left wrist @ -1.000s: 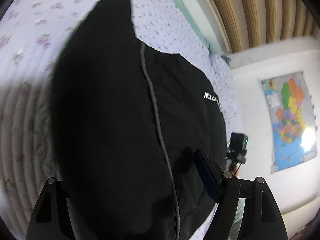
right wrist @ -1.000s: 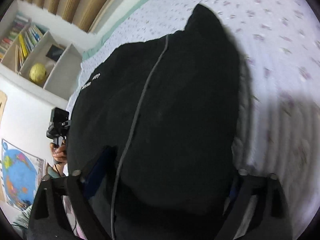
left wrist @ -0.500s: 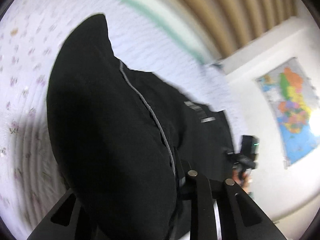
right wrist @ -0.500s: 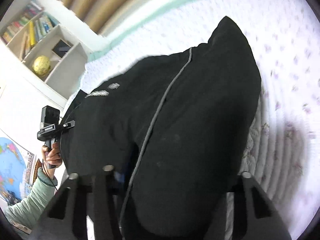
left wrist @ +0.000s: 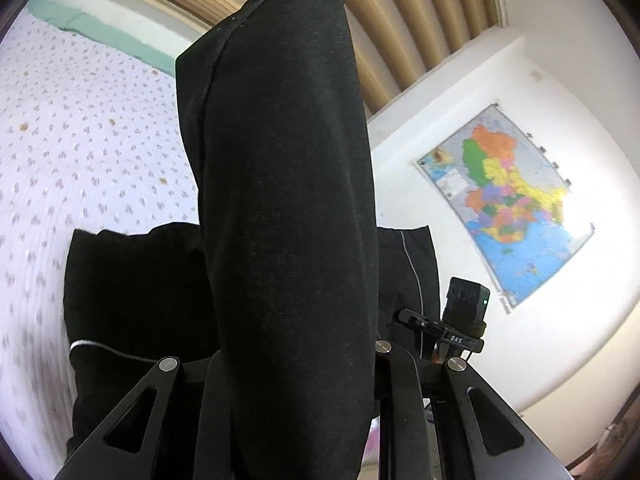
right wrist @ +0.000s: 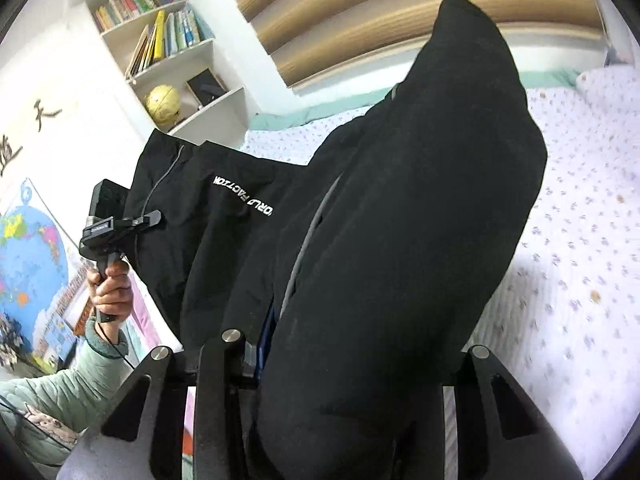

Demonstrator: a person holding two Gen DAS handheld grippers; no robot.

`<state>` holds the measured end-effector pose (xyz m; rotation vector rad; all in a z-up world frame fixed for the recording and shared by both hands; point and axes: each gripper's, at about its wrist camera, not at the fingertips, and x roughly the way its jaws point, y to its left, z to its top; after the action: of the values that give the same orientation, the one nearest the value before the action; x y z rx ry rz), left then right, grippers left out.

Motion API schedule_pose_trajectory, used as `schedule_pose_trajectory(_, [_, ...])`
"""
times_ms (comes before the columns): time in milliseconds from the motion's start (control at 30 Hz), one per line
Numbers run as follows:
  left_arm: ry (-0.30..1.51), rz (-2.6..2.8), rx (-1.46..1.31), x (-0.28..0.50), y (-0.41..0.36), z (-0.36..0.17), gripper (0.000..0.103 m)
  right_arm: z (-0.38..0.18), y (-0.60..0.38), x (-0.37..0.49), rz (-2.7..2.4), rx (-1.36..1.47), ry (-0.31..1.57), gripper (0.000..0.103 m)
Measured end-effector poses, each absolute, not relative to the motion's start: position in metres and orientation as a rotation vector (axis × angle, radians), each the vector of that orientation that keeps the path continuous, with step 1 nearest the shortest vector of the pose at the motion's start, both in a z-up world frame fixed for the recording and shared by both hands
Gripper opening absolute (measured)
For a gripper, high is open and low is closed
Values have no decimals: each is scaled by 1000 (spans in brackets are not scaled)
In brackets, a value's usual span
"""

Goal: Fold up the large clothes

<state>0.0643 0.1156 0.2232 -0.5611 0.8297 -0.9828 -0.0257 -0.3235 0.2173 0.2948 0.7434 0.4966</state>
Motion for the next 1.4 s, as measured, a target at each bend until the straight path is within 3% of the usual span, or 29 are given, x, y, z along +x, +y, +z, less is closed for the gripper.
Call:
schedule_pose_trajectory(200, [866,-956,-629,24,142,187,24,207,-304,-47,474,298,817,43])
schedule_pose_trajectory(367, [1008,-836,-734,37,169,102,26,133,-308,-21,410,382,997,44])
schedule_pose_trajectory(433, [1049,-764,-770,51,180,68,29,95,-321,-8,316,419,1077,51])
schedule_pose_trajectory(500, [1109,-734,-878,67,203,27,40,61,-343,-2,279,530,1123,65])
schedule_pose_trajectory(667, [1121,-796,-1178,76,239,-33,41,15,-393,-18,310,879,1083,73])
schedule_pose_trajectory(767, [1078,-687,-1023,67,259,-2,41,30,-396,-33,249,851,1077,74])
schedule_pose_trajectory(933, [904,-614,-684,37,272,93,43,113,-351,-52,-14,405,1022,74])
schedule_pose_trajectory(1067, [822,-660,-489,-1,225,141,48,164,-287,-72,6,207,882,76])
schedule_pose_trajectory(1267, [1020,-490,-247,-15,151,85,48,126,-214,-76,-9,25,996,76])
schedule_pose_trajectory(1400, [1002,-445,-167,-15,140,56,48,72,-208,-73,-22,21,1082,78])
